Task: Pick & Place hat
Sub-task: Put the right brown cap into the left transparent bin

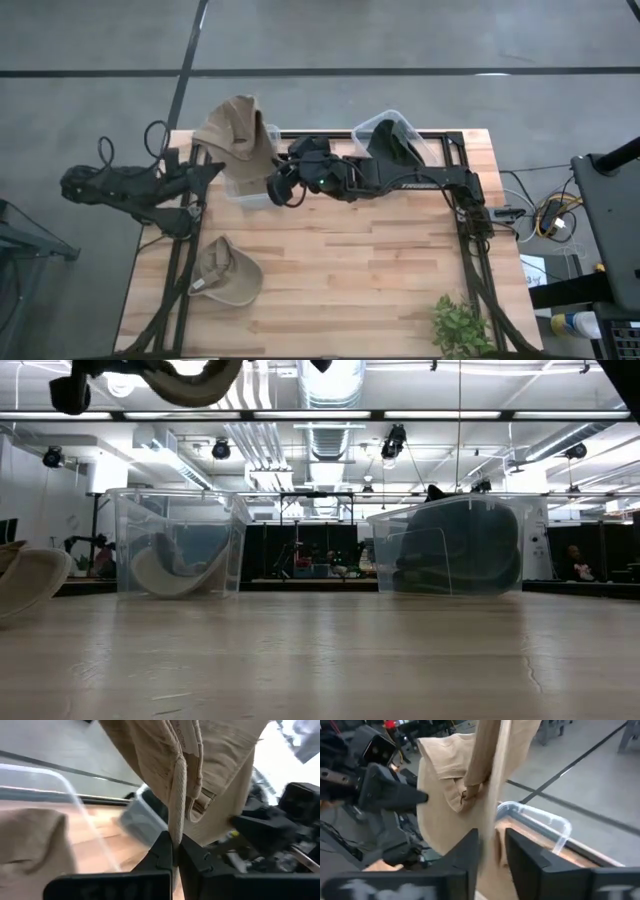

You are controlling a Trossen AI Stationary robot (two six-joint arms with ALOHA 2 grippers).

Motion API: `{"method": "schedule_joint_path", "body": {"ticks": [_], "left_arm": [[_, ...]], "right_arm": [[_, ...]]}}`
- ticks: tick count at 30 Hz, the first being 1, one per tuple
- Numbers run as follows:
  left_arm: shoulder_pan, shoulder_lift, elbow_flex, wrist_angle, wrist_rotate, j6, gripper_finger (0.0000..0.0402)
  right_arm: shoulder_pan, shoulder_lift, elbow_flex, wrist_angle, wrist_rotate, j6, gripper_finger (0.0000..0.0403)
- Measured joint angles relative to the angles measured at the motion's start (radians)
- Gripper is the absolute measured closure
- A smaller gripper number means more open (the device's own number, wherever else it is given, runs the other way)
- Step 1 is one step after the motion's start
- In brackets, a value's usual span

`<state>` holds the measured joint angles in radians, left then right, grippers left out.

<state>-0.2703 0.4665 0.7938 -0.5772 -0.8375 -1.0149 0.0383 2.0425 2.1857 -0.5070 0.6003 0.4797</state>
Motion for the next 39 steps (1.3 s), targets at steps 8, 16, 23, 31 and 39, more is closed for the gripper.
{"method": "schedule_joint_path", "body": {"ticks": [8, 16, 23, 31, 39], "left_arm": [[0.0, -0.008, 0.139, -0.337, -0.047, -0.129, 0.0395], [0.001, -0.007, 0.157, -0.558, -0.061, -0.332, 0.0395], [0.002, -0.002, 0.107, -0.593, 0.008, -0.505, 0.0395], [0.008, 0.076, 0.102, -0.553, 0.139, -0.564, 0.0395], [0.117, 0.165, 0.178, -0.672, 0.24, -0.564, 0.0395]], "right_arm": [[-0.004, -0.044, 0.001, -0.139, -0.01, -0.078, 0.0224], [-0.004, -0.086, 0.002, -0.184, -0.003, -0.164, 0.02], [-0.004, -0.085, 0.0, -0.185, -0.004, -0.194, 0.02], [-0.004, -0.085, 0.0, -0.195, -0.005, -0.208, 0.02], [-0.004, -0.085, 0.0, -0.2, -0.006, -0.256, 0.02]]}}
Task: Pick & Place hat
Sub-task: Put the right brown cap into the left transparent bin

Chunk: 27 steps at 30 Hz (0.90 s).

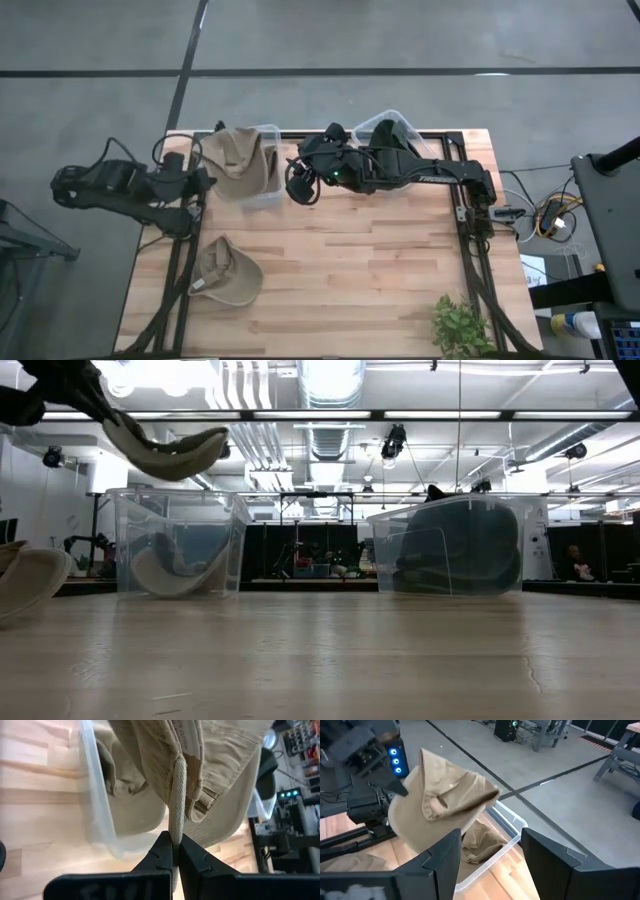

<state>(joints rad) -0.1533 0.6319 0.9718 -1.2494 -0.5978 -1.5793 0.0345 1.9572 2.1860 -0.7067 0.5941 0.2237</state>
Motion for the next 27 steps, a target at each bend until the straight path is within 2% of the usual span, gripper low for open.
{"method": "schedule_joint_path", "body": {"ticks": [6, 10, 18, 23, 27], "left_arm": [[0.098, 0.056, 0.086, 0.007, 0.004, 0.161, 0.0395], [0.189, 0.137, 0.142, 0.008, 0.025, 0.293, 0.0395], [0.432, 0.286, 0.188, 0.023, 0.205, 0.513, 0.0395], [0.546, 0.309, 0.192, 0.057, 0.308, 0.56, 0.0395], [0.576, 0.327, 0.191, 0.055, 0.354, 0.557, 0.0395]], "right_arm": [[0.0, 0.0, 0.0, 0.0, 0.0, -0.015, 0.02], [0.0, 0.0, 0.0, -0.003, 0.0, -0.026, 0.02], [0.0, -0.024, 0.0, -0.031, 0.002, -0.077, 0.0199], [-0.005, -0.054, 0.0, -0.049, 0.008, -0.097, 0.0199], [-0.005, -0.073, 0.0, -0.052, 0.01, -0.107, 0.0199]]}}
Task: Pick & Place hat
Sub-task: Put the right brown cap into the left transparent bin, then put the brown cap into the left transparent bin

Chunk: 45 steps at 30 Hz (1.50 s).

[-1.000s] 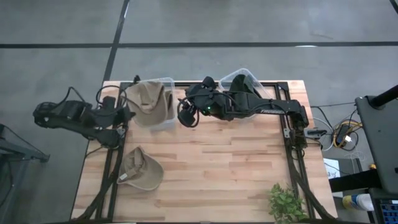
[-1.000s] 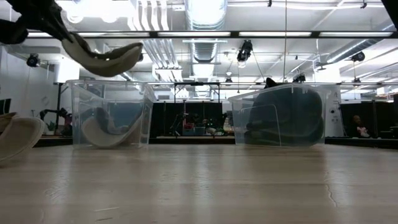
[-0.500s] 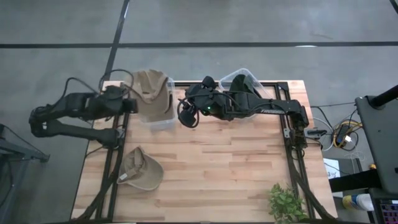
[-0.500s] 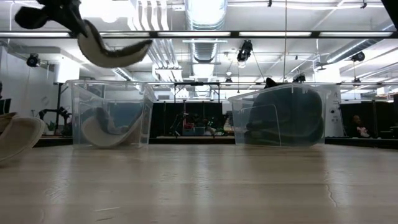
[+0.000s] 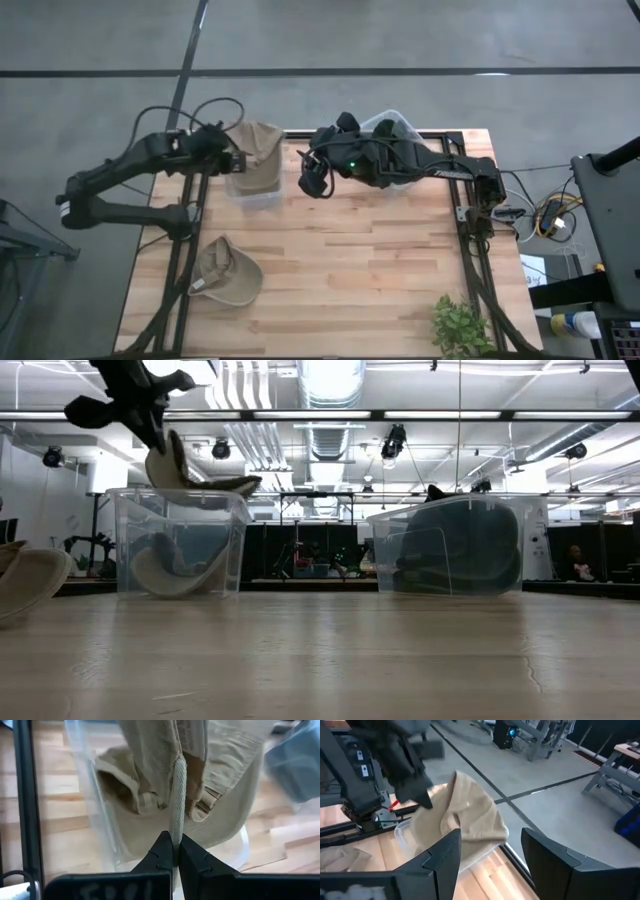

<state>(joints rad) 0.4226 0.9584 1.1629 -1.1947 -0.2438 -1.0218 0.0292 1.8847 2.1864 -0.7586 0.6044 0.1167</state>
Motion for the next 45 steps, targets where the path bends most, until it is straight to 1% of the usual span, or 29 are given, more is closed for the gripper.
{"method": "schedule_joint_path", "body": {"ticks": [4, 9, 15, 22, 25, 28, 31, 35, 38, 45], "left_arm": [[0.003, 0.027, -0.002, -0.002, 0.023, -0.005, 0.0391], [0.003, 0.076, -0.002, -0.016, 0.025, -0.017, 0.0381], [0.01, 0.112, -0.003, -0.038, 0.004, -0.05, 0.0377], [0.016, 0.117, -0.003, -0.039, 0.005, -0.038, 0.037], [0.016, 0.117, -0.003, -0.039, 0.018, 0.003, 0.0349], [0.016, 0.118, -0.003, -0.037, 0.017, 0.039, 0.0315], [0.016, 0.118, -0.001, -0.037, -0.006, 0.027, 0.0274], [0.016, 0.116, 0.009, -0.055, 0.001, 0.022, 0.0233], [0.015, 0.117, 0.028, -0.075, 0.019, 0.021, 0.0221], [0.016, 0.116, 0.121, -0.073, 0.025, 0.03, 0.0218]], "right_arm": [[0.0, -0.007, 0.0, 0.001, 0.0, -0.027, 0.0199], [0.0, -0.007, 0.0, -0.001, 0.0, -0.05, 0.0199], [0.0, -0.007, 0.0, -0.001, -0.001, -0.08, 0.0199], [0.0, -0.007, 0.0, -0.001, -0.002, -0.113, 0.0199], [0.0, -0.007, 0.0, -0.001, -0.002, -0.128, 0.0199], [-0.002, -0.006, 0.0, -0.001, -0.003, -0.13, 0.0199], [-0.003, -0.006, 0.0, -0.001, -0.004, -0.141, 0.0199], [-0.004, -0.006, 0.0, -0.007, -0.004, -0.155, 0.0199], [-0.004, -0.006, 0.0, -0.019, -0.005, -0.153, 0.0199], [-0.004, -0.006, 0.0, -0.031, -0.005, -0.15, 0.0199]]}}
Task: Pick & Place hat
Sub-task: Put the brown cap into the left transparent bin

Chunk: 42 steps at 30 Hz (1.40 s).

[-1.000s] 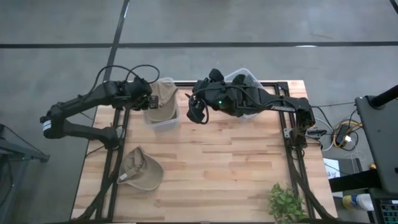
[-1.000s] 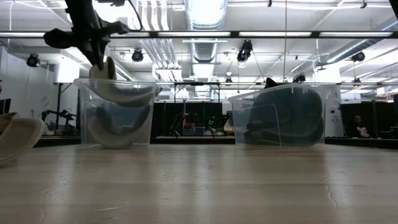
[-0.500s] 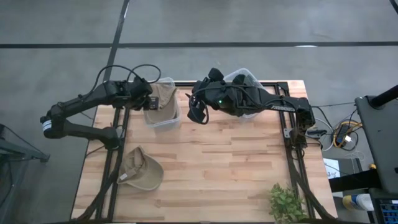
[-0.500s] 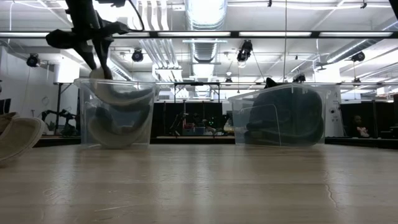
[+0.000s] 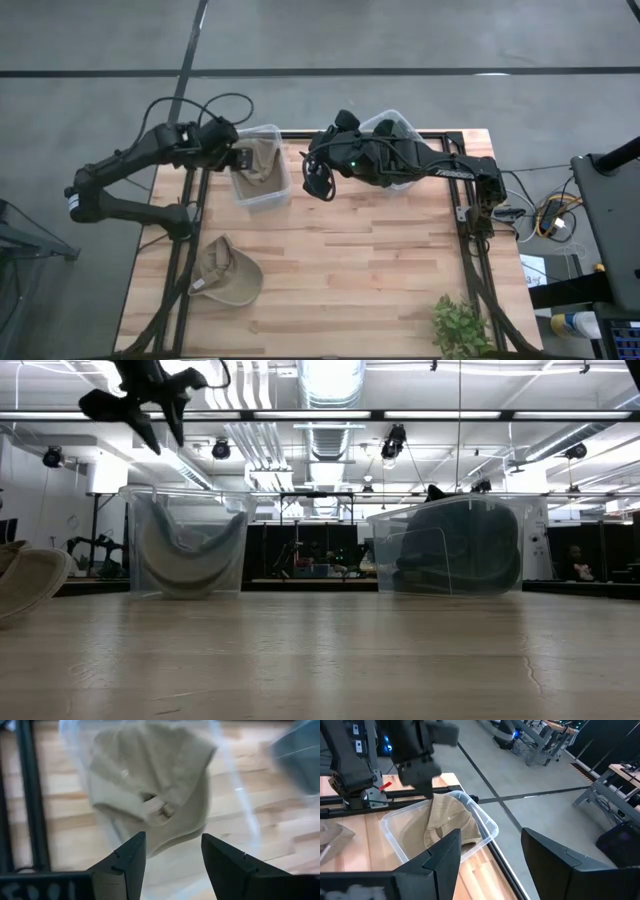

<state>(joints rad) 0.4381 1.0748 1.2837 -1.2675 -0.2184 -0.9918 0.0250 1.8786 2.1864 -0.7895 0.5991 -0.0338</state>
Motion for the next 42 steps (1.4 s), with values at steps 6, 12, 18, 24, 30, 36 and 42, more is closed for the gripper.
{"method": "schedule_joint_path", "body": {"ticks": [6, 12, 18, 24, 30, 36, 42], "left_arm": [[0.0, 0.0, 0.086, 0.002, -0.004, 0.066, 0.0218], [0.0, -0.001, 0.17, 0.002, -0.043, 0.175, 0.0218], [0.0, -0.001, 0.247, 0.003, -0.028, 0.314, 0.0218], [0.0, -0.001, 0.306, 0.003, -0.001, 0.39, 0.0219], [0.0, -0.008, 0.359, 0.002, 0.003, 0.414, 0.0219], [-0.001, -0.013, 0.429, 0.002, 0.021, 0.444, 0.0219], [0.0, -0.015, 0.49, 0.003, 0.02, 0.45, 0.0219]], "right_arm": [[0.0, 0.001, -0.003, -0.019, -0.037, 0.056, 0.02], [0.004, 0.003, -0.054, -0.044, -0.225, 0.251, 0.02], [0.032, 0.004, -0.199, 0.05, -0.335, 0.371, 0.02], [0.066, 0.005, -0.389, 0.267, -0.404, 0.541, 0.02], [0.111, 0.006, -0.587, 0.607, -0.473, 0.639, 0.02], [0.129, 0.006, -0.74, 0.822, -0.461, 0.769, 0.02], [0.143, 0.065, -0.777, 0.856, -0.443, 0.817, 0.02]]}}
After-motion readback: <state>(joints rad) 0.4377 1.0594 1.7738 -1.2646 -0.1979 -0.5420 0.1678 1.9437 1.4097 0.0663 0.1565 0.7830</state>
